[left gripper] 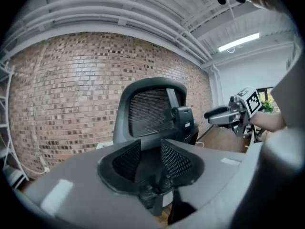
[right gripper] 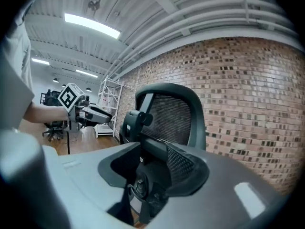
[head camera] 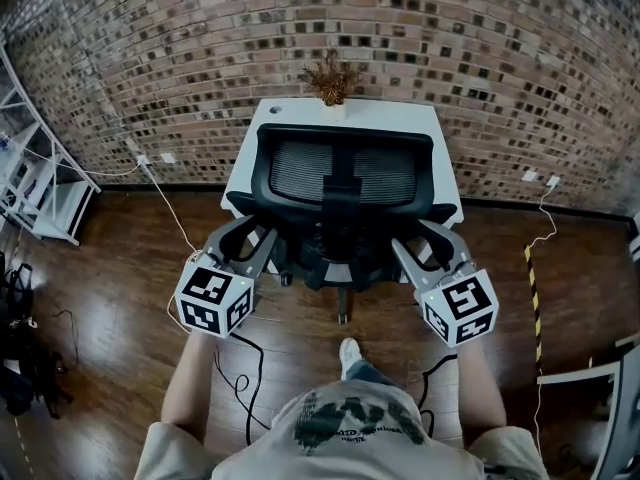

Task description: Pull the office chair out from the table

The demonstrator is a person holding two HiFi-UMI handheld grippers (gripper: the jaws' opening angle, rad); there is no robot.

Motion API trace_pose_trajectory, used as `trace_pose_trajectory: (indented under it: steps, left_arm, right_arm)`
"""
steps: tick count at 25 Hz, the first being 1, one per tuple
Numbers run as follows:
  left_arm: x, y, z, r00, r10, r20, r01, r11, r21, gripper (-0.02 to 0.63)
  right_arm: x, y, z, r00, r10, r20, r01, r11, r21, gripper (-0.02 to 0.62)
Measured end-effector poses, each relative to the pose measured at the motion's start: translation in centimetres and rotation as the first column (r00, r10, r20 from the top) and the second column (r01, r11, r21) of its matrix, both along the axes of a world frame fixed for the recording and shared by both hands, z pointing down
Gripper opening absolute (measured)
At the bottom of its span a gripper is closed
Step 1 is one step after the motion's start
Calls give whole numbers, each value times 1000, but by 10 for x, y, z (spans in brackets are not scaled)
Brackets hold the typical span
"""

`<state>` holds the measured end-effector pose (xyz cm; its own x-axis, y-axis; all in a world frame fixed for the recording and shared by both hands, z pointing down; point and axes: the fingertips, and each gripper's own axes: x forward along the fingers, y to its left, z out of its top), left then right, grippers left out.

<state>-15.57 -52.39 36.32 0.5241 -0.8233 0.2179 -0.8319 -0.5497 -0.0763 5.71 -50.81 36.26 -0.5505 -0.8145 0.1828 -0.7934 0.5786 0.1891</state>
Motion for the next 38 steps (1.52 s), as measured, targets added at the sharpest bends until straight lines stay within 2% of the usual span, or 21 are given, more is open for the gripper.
trace_pose_trajectory:
  steps: [4, 7, 11, 13, 14, 16, 20, 23, 28, 32, 36, 38]
  left_arm:
    - [-21, -18, 9, 994, 49, 97, -48, 999, -5, 177]
    - [-29, -31, 19, 980, 108, 168, -104, 994, -37, 221]
    - [-35, -47, 34, 934, 198, 296, -190, 980, -56, 247]
    - [-39, -56, 37, 915, 230, 332, -222, 973, -62, 260]
    - [-39, -60, 39, 905, 251, 343, -244, 968, -65, 278]
    - [-36, -68, 44, 883, 292, 367, -285, 956, -74, 364]
    - [-32, -85, 64, 850, 333, 409, -307, 943, -129, 368]
    - [-25, -90, 74, 835, 362, 414, -324, 932, -161, 368]
    - [-25, -103, 79, 793, 350, 498, -324, 935, -142, 359]
    - [-23, -107, 78, 753, 387, 533, -356, 920, -165, 365]
    - [-20, -105, 82, 715, 404, 571, -367, 911, -186, 360]
    - [-20, -104, 84, 704, 402, 586, -367, 912, -185, 351]
  right_arm:
    - [12, -12, -2, 1000, -6, -17, 6, 1000, 18, 157]
    - [21, -20, 0, 998, -6, -65, 6, 1000, 8, 207]
    - [36, -33, 4, 982, -21, -188, 23, 1000, 9, 261]
    - [44, -39, 9, 970, -38, -240, 37, 999, -8, 284]
    - [48, -43, 14, 963, -50, -266, 45, 999, -24, 298]
    - [53, -50, 27, 946, -81, -315, 64, 996, -62, 352]
    - [54, -65, 47, 918, -132, -374, 99, 989, -105, 370]
    - [50, -77, 54, 903, -169, -396, 126, 983, -131, 370]
    - [44, -94, 76, 847, -253, -468, 184, 965, -189, 403]
    - [33, -104, 89, 796, -318, -515, 232, 946, -225, 403]
    - [23, -111, 98, 772, -338, -539, 249, 940, -234, 403]
    - [24, -112, 101, 761, -332, -558, 241, 942, -233, 397]
